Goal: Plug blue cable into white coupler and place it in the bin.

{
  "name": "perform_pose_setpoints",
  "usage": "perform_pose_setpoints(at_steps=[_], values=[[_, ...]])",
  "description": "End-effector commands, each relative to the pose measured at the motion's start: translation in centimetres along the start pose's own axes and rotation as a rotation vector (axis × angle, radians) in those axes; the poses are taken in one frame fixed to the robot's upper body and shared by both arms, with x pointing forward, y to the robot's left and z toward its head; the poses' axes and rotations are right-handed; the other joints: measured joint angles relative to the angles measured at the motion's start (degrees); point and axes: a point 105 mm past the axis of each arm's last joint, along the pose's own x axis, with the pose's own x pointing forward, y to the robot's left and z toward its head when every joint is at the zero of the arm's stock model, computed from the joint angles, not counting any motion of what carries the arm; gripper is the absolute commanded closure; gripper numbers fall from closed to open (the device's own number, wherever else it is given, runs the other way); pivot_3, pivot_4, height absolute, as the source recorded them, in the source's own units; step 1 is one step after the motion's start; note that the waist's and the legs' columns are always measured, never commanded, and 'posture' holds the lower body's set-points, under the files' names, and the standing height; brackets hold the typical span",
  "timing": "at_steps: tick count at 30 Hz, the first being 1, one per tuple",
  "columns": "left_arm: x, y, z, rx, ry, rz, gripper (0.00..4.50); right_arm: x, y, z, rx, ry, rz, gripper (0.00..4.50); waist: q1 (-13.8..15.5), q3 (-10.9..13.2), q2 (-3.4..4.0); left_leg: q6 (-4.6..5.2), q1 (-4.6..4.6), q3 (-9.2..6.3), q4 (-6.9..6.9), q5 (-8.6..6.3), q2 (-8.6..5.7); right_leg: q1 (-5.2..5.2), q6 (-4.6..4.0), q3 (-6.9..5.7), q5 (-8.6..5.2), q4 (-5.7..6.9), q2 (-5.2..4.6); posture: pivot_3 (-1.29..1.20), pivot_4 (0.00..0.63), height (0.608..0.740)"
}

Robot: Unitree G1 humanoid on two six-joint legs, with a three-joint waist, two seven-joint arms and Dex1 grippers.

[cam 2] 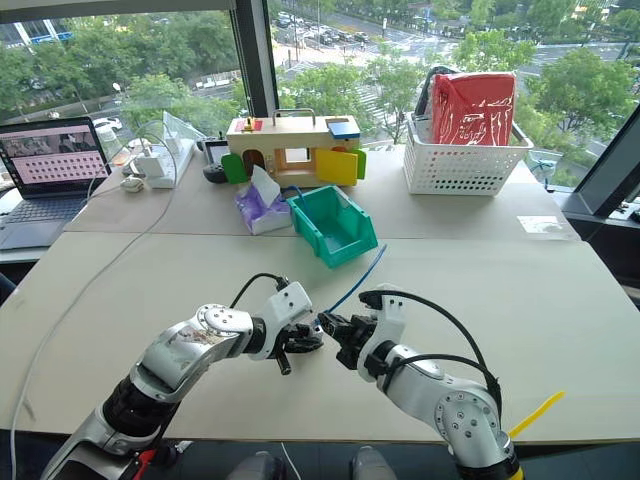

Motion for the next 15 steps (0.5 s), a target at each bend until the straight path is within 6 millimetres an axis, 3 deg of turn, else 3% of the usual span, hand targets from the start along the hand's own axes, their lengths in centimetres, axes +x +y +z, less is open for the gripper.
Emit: perform_pose_setpoints(at_steps=[1,15], values=[[0.16,-0.7,-0.2,0.008,0.008,-0.025,3.85,0.01,0.32,0.28,-0.038,-0.001,0.011,4.5,-0.04,0.0,0.0,0.0,0.01,0.0,0.0,0.0,0.0,0.0,0.0,0.0,0.0,0.0,0.0,0.0,0.15,0.715],[0.19,-0.66,-0.32,-0.011,-0.001,-0.016,3.85,-0.32,-0.34,-0.04,-0.061,0.013,-0.045,4.5,-0.03,0.0,0.0,0.0,0.02,0.0,0.0,0.0,0.0,0.01,0.0,0.0,0.0,0.01,0.0,0.0,0.15,0.715]])
